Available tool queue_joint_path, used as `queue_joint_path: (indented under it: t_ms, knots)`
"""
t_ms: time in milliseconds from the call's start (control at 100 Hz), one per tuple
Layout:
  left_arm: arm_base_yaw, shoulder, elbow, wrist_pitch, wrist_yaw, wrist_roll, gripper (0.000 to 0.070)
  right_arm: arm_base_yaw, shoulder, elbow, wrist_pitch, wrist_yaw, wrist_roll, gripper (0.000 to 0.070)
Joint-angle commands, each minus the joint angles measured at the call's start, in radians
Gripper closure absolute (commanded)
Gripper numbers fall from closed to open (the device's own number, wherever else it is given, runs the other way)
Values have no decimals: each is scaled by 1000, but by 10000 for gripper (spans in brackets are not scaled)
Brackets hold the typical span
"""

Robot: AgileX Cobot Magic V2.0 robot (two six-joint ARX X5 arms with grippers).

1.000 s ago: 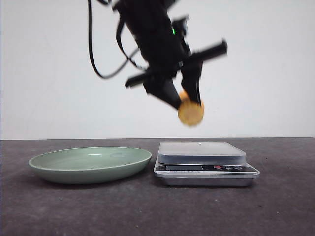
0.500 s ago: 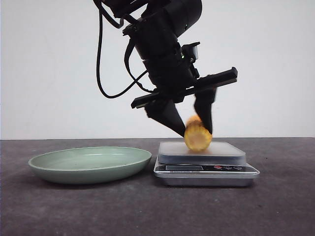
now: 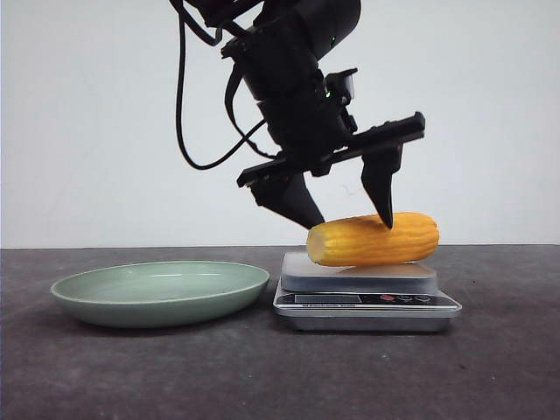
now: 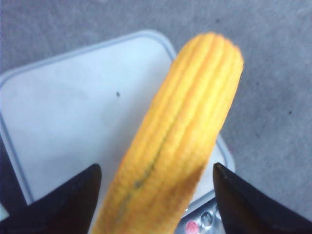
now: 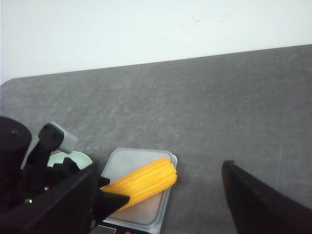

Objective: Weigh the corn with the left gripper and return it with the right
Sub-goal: 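Lower the corn onto the scale platform and open the left gripper, then raise the left gripper away from the scale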

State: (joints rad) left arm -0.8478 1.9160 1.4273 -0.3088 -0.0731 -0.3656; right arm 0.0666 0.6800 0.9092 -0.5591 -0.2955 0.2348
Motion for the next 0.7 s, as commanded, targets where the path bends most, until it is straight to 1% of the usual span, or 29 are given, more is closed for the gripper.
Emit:
queue_joint_path:
  t_ms: [0, 120, 200, 270, 390, 500, 610, 690]
  knots:
    - [-16, 24, 32, 8, 2, -2, 258, 3, 2, 20, 7, -3, -8, 190]
    - [-16, 24, 48, 6, 2, -2, 257, 3, 2, 20, 6, -3, -8, 190]
    - [-16, 23, 71, -24, 1, 0, 257, 3, 2, 20, 4, -3, -9, 190]
    - [-13, 17, 108, -67, -8, 21, 257, 3, 2, 20, 4, -3, -9, 190]
    - [0, -34, 179, -129, -46, 65, 257, 3, 2, 20, 4, -3, -10, 190]
    - [15, -129, 228, -164, -77, 122, 258, 3, 5, 20, 3, -5, -9, 190]
    - [37, -275, 233, -182, -139, 179, 259, 3, 5, 20, 0, -12, -9, 190]
    - [63, -380, 233, -218, -166, 200, 259, 4, 11, 20, 0, -27, -7, 190]
